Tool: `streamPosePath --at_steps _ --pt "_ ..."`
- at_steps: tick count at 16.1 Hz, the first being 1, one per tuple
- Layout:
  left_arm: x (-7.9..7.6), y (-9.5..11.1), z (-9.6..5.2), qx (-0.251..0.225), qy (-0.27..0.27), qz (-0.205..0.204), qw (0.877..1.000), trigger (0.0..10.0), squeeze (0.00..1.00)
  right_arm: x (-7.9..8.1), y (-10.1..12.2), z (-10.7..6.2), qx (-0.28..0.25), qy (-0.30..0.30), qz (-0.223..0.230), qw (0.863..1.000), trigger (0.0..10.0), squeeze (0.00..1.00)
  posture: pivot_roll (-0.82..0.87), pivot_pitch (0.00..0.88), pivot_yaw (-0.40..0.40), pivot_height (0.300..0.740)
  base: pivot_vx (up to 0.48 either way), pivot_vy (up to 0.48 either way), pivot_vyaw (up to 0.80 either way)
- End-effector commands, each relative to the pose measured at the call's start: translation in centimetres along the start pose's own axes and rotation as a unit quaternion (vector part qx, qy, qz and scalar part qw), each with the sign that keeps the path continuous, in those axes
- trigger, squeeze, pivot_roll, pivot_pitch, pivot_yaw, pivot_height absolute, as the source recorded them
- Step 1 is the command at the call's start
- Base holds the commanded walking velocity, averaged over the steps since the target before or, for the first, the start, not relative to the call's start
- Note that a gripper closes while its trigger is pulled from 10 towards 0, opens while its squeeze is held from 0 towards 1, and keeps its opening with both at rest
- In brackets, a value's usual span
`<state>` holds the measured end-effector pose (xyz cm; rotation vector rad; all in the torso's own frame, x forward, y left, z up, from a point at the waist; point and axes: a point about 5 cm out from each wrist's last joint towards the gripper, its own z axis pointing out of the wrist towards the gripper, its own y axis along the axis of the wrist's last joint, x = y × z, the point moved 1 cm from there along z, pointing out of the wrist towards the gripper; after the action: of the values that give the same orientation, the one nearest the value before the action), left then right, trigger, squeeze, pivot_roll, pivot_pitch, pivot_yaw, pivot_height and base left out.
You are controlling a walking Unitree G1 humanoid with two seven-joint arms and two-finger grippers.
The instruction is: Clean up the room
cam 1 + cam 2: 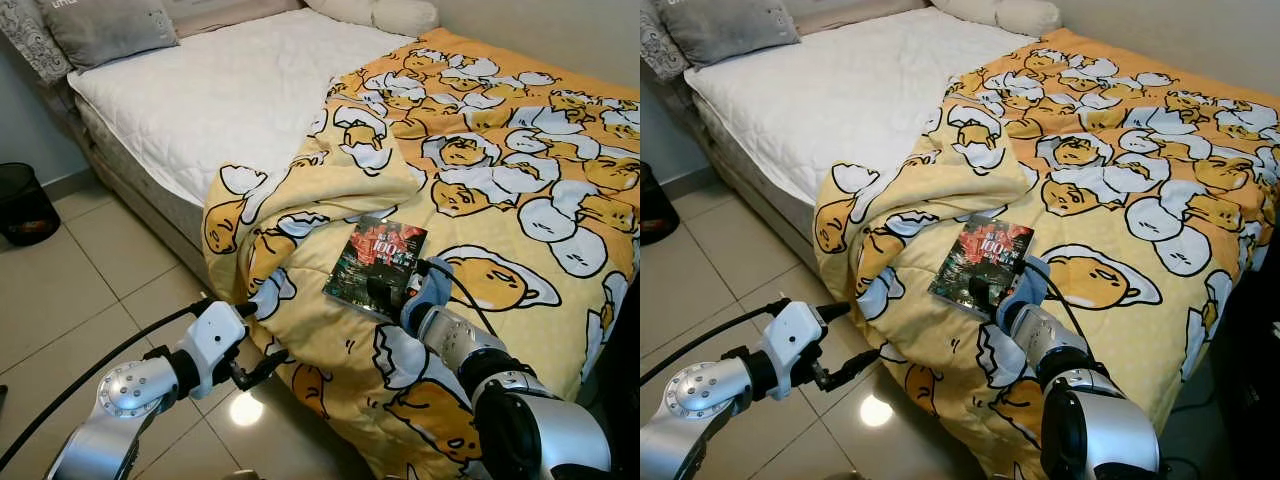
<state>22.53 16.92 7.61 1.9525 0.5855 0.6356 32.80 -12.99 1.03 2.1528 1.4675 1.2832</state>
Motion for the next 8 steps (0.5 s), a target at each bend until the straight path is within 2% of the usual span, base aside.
streamPosePath --at_steps 1,3,4,8 --pt "0.4 -0.1 -0.7 0.009 0.018 0.005 1.000 10.0 1.00 0.6 0.5 0.2 -0.008 0.004 0.007 1.000 10.0 0.00 0.10 0.000 -0.031 0.740 0.000 0.000 0.00" --pt "0.7 -0.3 -1.3 0.010 0.043 0.000 0.999 10.0 1.00 0.4 0.3 0.2 -0.006 -0.004 0.011 1.000 10.0 0.00 0.11 0.000 -0.032 0.740 0.000 0.000 0.00" --pt "1.0 -0.4 -2.3 0.016 0.061 -0.001 0.998 10.0 1.00 0.1 0.0 0.1 -0.005 -0.019 0.017 1.000 10.0 0.00 0.15 0.000 -0.027 0.740 0.000 0.000 0.00" --pt "1.3 0.2 -3.8 0.016 0.072 -0.001 0.997 10.0 1.00 0.1 -0.3 0.2 -0.009 -0.028 0.039 0.999 10.0 0.00 0.19 0.002 -0.005 0.740 0.000 0.000 0.00"
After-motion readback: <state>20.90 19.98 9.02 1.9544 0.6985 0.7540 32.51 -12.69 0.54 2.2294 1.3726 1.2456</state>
